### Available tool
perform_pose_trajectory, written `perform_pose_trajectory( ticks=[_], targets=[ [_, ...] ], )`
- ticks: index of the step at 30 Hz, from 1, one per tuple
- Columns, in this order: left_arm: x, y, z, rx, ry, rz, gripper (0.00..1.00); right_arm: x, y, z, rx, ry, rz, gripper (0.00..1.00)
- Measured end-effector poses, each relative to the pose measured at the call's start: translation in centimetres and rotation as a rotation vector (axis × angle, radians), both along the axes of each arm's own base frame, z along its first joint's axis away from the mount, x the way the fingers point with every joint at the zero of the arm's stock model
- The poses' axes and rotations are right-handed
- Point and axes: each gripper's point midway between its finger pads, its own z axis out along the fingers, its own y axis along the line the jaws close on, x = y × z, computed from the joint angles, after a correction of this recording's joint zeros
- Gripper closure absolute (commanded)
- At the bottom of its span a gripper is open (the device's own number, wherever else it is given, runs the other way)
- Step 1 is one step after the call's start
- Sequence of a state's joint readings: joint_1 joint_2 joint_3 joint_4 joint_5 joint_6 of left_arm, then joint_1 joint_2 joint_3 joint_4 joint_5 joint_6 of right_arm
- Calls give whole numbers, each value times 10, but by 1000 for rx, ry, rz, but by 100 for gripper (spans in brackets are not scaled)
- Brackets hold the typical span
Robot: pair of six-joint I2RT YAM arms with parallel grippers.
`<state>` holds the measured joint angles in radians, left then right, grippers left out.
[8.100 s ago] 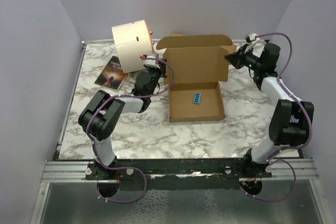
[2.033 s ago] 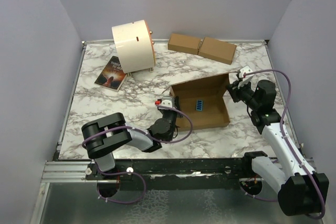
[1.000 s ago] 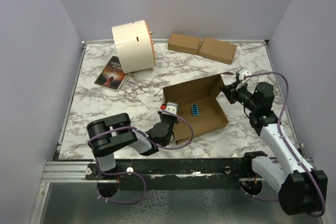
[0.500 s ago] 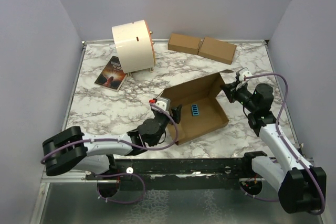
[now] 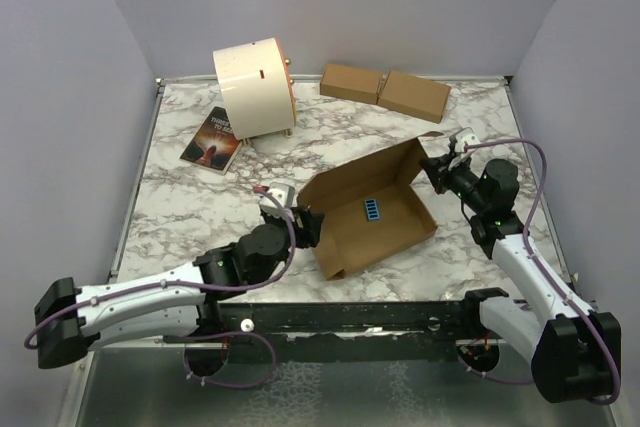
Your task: Fold the paper box
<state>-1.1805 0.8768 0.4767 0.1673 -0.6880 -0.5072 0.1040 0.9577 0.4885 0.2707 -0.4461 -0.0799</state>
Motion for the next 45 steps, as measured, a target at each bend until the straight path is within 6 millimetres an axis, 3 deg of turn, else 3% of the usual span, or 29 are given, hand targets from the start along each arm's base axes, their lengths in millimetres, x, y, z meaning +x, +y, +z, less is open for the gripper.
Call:
perform_pose_trajectory(
  ticks=[3,5,9,15,20,28,36,45],
  targets=[
    [-11,14,11,-100,43,4,41,0,0,0,1,1,-4,99],
    [-18,21,8,-156,83,8,42,1,0,0,4,3,-5,99],
    [-33,32,-30,-218,221,32,41,2,0,-1,8,3,-6,99],
    [-50,30,-99,-241,380,31,39,2,0,-1,17,8,-10,99],
    [-55,23,-132,-289,453,40,36,2,0,-1,23,12,-11,99],
    [-45,-6,-118,-402,424,3,35,3,0,-1,29,16,-11,99],
    [-36,-24,-98,-465,394,-9,38,3,1,-1,32,18,-11,99],
    [-18,-43,-86,-447,418,63,44,2,1,-1,41,24,-10,99]
  ],
)
